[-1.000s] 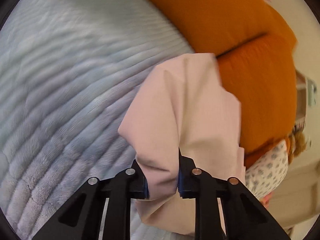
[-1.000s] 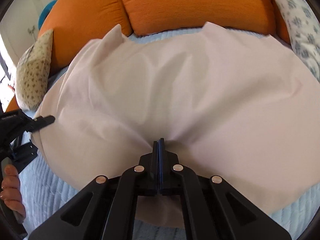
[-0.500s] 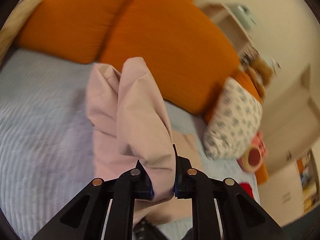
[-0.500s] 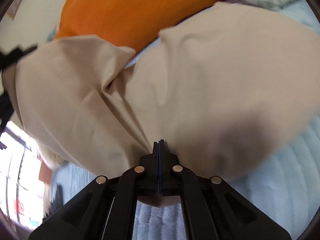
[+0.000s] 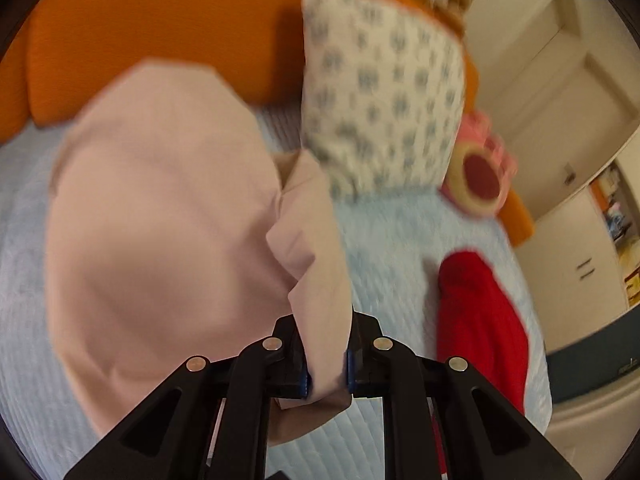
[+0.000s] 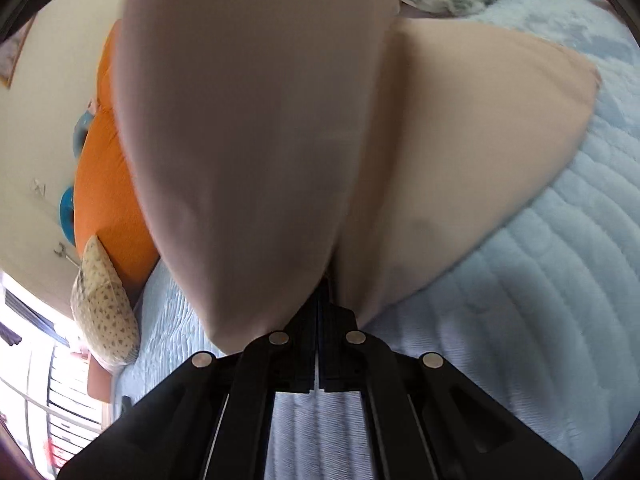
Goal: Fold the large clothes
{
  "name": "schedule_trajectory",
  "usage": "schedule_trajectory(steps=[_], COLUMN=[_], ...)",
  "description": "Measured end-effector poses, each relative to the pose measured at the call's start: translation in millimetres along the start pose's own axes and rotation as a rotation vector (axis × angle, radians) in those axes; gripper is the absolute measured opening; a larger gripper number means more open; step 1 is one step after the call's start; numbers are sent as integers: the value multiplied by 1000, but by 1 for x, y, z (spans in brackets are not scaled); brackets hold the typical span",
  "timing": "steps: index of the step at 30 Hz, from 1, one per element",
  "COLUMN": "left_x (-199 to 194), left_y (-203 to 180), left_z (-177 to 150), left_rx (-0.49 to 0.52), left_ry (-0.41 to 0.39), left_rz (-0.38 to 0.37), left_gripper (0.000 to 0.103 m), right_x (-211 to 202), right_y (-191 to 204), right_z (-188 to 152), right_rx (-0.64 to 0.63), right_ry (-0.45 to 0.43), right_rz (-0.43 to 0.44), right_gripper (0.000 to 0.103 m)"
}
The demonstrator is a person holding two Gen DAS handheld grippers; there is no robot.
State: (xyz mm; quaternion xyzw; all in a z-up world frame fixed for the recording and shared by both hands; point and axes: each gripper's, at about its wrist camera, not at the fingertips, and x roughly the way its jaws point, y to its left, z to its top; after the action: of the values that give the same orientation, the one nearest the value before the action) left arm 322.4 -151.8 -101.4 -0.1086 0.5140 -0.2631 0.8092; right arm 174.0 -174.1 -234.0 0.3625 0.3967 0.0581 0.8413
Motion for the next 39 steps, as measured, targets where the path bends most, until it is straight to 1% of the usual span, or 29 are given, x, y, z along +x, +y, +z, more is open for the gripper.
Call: schedule_trajectory(steps=[2, 4, 6, 7, 9, 11, 12, 13, 15, 16, 17, 18, 19, 20, 21, 23, 25, 26, 28, 29, 31, 33, 34, 35, 37, 38, 39], left_x=[33, 61, 78, 89, 98, 106, 109, 111, 107, 102, 99, 97, 94, 87, 79, 57, 34, 16, -24, -37, -57, -56, -51, -43, -17, 4, 18], left_y=[-3, -6, -7, -8, -7, -1, 4, 7, 12, 10, 7, 1, -3, -11, -20, -35, -45, -45, -33, -24, 4, 35, 51, 62, 76, 80, 75], left_z=[-4, -2, -6, -7, -6, -8, -9, -9, -10, -10, -11, -12, -13, -15, -18, -25, -31, -32, -29, -27, -19, -11, -8, -6, -5, -8, -12], left_rx=[-26, -43, -38, -52, -79, -141, -190, -213, -251, -246, -231, -208, -191, -152, -102, -24, 18, 21, 19, 13, -13, -44, -64, -72, -87, -84, -57], left_ry=[90, 156, 208, 252, 295, 336, 356, 369, 388, 384, 384, 393, 393, 371, 343, 266, 195, 136, 5, -41, -108, -111, -100, -80, -10, 40, 50], left_rz=[16, 39, 56, 67, 59, 55, 41, 27, -8, -21, -29, -41, -50, -56, -51, -33, -82, -88, -43, -6, 111, 243, 309, 337, 365, 355, 378], left_gripper=[16, 17, 17, 17, 18, 21, 22, 24, 27, 31, 43, 51, 63, 67, 73, 73, 73, 76, 79, 84, 87, 86, 83, 81, 77, 77, 79], right_x=[-1, -6, -7, -8, -12, -14, -17, -26, -41, -50, -56, -66, -74, -82, -91, -111, -130, -137, -155, -163, -178, -184, -180, -176, -159, -146, -134], right_y=[-6, -15, -25, -29, -36, -39, -41, -52, -60, -63, -64, -67, -71, -76, -80, -89, -90, -89, -83, -79, -65, -45, -32, -21, 2, 15, 26], right_z=[1, 2, 2, 4, 6, 5, 5, 5, 4, 4, 5, 6, 9, 13, 18, 31, 46, 52, 68, 76, 99, 128, 139, 154, 180, 193, 204], right_rx=[20, 51, 87, 94, 117, 144, 160, 184, 196, 186, 175, 160, 150, 145, 150, 154, 82, 48, -36, -60, -112, -178, -203, -236, -306, -332, -363], right_ry=[18, 37, 81, 96, 125, 166, 179, 189, 198, 196, 194, 191, 187, 177, 162, 121, 75, 59, 17, -7, -50, -67, -66, -62, -49, -24, 0], right_rz=[9, 17, 28, 37, 50, 46, 46, 56, 40, 24, 7, -18, -39, -72, -85, -111, -154, -171, -196, -207, -198, -177, -164, -147, -131, -121, -117], right_gripper=[0, 0, 0, 0, 0, 0, 0, 0, 1, 1, 1, 1, 2, 5, 6, 6, 7, 7, 6, 6, 6, 6, 6, 6, 6, 6, 6])
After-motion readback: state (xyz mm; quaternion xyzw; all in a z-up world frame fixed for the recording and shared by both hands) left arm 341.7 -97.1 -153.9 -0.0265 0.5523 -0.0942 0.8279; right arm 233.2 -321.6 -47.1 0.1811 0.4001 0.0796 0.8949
